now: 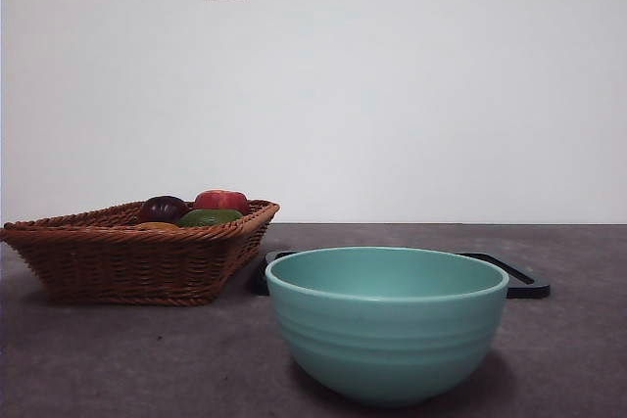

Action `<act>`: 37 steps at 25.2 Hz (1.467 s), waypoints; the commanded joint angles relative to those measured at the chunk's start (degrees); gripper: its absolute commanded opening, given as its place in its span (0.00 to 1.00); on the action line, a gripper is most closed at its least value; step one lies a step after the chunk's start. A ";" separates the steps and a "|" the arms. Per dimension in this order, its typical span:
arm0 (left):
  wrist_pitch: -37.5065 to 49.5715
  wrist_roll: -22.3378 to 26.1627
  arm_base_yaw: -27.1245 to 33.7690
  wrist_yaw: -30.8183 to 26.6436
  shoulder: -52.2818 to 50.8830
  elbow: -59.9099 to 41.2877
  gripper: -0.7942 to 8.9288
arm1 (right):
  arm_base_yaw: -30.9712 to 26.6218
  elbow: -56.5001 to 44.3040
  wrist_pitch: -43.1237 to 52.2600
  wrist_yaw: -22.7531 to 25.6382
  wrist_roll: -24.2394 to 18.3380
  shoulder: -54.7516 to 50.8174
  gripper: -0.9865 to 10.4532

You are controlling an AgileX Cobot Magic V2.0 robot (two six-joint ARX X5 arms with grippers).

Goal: Pick up the wifruite, put it on the bowl, pick up the plate, put it on desk

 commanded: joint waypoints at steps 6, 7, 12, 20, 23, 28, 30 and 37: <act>0.55 0.46 -0.42 0.20 0.20 0.68 0.66 | 0.35 0.48 -7.04 -0.13 0.31 -7.45 0.57; 0.55 0.46 -0.42 0.20 0.20 0.68 0.66 | 0.35 0.48 -7.02 -0.11 0.31 -7.50 0.57; 0.55 0.48 -0.42 0.20 0.20 0.68 0.66 | 0.35 0.48 -6.47 -0.13 0.35 -7.50 0.57; 0.74 0.66 -0.42 0.20 0.22 0.68 0.11 | 0.35 0.48 -6.12 0.00 -0.09 -7.50 0.11; 0.77 0.13 -0.42 0.20 0.22 0.68 0.11 | 0.35 0.48 -6.14 -0.11 -0.04 -7.50 0.11; 0.77 0.09 -0.42 0.20 0.20 0.68 0.11 | 0.35 0.48 -6.14 -0.09 -0.04 -7.50 0.11; 0.77 0.09 -0.42 0.20 0.20 0.68 0.11 | 0.35 0.48 -6.14 -0.09 -0.04 -7.50 0.11; 0.77 0.09 -0.42 0.20 0.22 0.68 0.11 | 0.35 0.48 -6.14 -0.09 -0.04 -7.50 0.11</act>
